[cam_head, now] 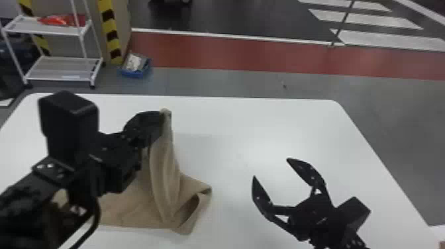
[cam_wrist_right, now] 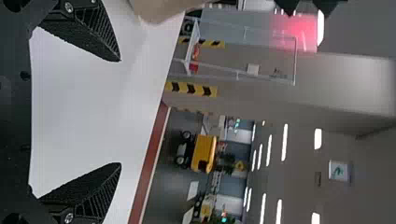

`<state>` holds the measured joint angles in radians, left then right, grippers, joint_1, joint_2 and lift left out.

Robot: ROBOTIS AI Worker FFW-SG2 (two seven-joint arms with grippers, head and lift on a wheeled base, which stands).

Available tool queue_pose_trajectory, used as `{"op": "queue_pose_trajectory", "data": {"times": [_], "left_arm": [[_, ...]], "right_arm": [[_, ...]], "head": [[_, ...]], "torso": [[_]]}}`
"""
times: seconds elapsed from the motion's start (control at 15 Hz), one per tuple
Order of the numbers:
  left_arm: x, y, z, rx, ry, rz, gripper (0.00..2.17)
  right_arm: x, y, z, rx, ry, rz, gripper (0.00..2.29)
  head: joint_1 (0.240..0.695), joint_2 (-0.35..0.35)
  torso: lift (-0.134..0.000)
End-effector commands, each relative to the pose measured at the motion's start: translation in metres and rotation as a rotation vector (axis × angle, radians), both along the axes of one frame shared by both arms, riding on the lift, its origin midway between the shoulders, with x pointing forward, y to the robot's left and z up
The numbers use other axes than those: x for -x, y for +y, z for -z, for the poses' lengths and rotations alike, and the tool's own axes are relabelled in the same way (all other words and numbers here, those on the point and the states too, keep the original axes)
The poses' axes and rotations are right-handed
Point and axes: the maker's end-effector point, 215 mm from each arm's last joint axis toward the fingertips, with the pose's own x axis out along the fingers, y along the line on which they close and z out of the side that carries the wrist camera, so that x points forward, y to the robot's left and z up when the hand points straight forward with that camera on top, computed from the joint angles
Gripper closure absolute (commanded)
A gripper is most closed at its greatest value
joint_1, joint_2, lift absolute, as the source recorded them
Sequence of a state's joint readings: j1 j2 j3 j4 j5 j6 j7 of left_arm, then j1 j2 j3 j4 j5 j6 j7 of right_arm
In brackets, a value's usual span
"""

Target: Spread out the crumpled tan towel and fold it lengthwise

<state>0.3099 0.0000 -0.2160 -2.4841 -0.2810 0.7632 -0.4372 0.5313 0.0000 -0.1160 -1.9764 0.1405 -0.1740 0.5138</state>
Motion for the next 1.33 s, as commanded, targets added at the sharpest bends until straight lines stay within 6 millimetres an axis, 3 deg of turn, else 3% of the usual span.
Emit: {"op": "queue_pose_trajectory", "data": {"times": [0.0,0.13,0.27,0.4,0.67,1.13,1.27], "left_arm": [[-0.007,-0.03,-0.005,-0.054,-0.028,0.036,1.43],[-0.018,-0.034,-0.011,-0.078,-0.023,0.031,1.43],[-0.027,-0.035,-0.017,-0.102,-0.038,0.021,1.43],[-0.032,-0.032,-0.019,-0.116,-0.031,0.009,1.43],[-0.033,-0.032,-0.019,-0.116,-0.029,0.012,1.43],[-0.034,-0.028,-0.017,-0.118,-0.02,0.007,1.43],[-0.033,-0.026,-0.016,-0.118,-0.018,0.004,1.43]], "right_arm": [[0.013,0.057,0.005,0.106,-0.022,-0.145,0.09],[0.022,0.104,0.015,0.128,-0.012,-0.235,0.08],[0.027,0.129,0.022,0.125,-0.002,-0.299,0.08],[0.026,0.141,0.031,0.137,0.016,-0.321,0.09],[0.021,0.142,0.058,0.14,0.107,-0.334,0.13],[0.013,0.136,0.11,0.115,0.299,-0.314,0.14],[0.01,0.139,0.113,0.076,0.317,-0.318,0.17]], "head": [[0.695,-0.128],[0.695,-0.102],[0.695,-0.065],[0.695,-0.016],[0.695,0.02],[0.695,0.015],[0.695,0.017]], "torso": [[-0.12],[-0.12],[-0.12],[-0.12],[-0.12],[-0.12],[-0.12]]}}
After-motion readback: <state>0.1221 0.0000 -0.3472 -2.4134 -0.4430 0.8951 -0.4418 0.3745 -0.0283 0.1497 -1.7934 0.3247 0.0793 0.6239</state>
